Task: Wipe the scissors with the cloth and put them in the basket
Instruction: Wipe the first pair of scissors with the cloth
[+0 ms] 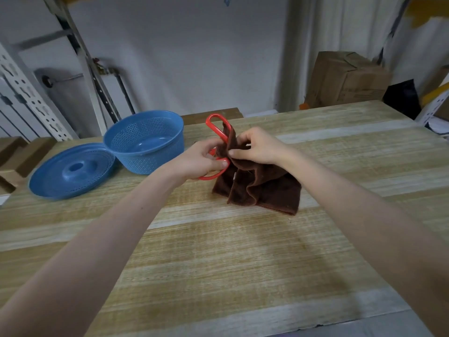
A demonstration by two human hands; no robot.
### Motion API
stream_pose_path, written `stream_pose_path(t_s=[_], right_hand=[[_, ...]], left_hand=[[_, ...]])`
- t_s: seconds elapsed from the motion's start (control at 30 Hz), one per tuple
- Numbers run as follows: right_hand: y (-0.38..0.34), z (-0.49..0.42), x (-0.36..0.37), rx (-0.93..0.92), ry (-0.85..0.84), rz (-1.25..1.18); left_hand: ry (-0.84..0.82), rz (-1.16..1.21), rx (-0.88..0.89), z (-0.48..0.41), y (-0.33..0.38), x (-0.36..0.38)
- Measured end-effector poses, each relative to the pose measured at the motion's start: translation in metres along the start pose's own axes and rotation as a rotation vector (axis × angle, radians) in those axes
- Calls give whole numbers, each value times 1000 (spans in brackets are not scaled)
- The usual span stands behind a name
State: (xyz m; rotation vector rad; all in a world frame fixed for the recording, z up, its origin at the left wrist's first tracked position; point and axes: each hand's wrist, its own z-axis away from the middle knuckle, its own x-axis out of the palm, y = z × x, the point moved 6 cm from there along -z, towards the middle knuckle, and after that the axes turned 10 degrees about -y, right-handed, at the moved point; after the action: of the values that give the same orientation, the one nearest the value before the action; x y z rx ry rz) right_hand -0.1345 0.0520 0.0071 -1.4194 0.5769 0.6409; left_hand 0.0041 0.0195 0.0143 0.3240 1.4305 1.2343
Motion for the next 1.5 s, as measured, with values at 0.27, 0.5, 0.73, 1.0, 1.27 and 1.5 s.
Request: stream_pose_path(t_s=[0.27, 0.5, 0.73, 1.0, 1.27, 1.5], right_hand=[[5, -1, 0, 72, 125, 16], [13, 12, -13, 41, 262, -470], [2, -2, -4, 22, 87, 41], [2, -1, 4, 55, 100, 181], [4, 1, -5, 84, 105, 65], [28, 22, -43, 173, 596, -295]], left_hand=[[-9, 21, -45, -2, -8, 1], [18, 77, -10, 7, 2, -7], [34, 48, 24, 4, 7, 1], [36, 40, 5, 1, 2, 3], [-28, 127, -40, -4, -11, 3], [138, 177, -70, -3, -23, -19]])
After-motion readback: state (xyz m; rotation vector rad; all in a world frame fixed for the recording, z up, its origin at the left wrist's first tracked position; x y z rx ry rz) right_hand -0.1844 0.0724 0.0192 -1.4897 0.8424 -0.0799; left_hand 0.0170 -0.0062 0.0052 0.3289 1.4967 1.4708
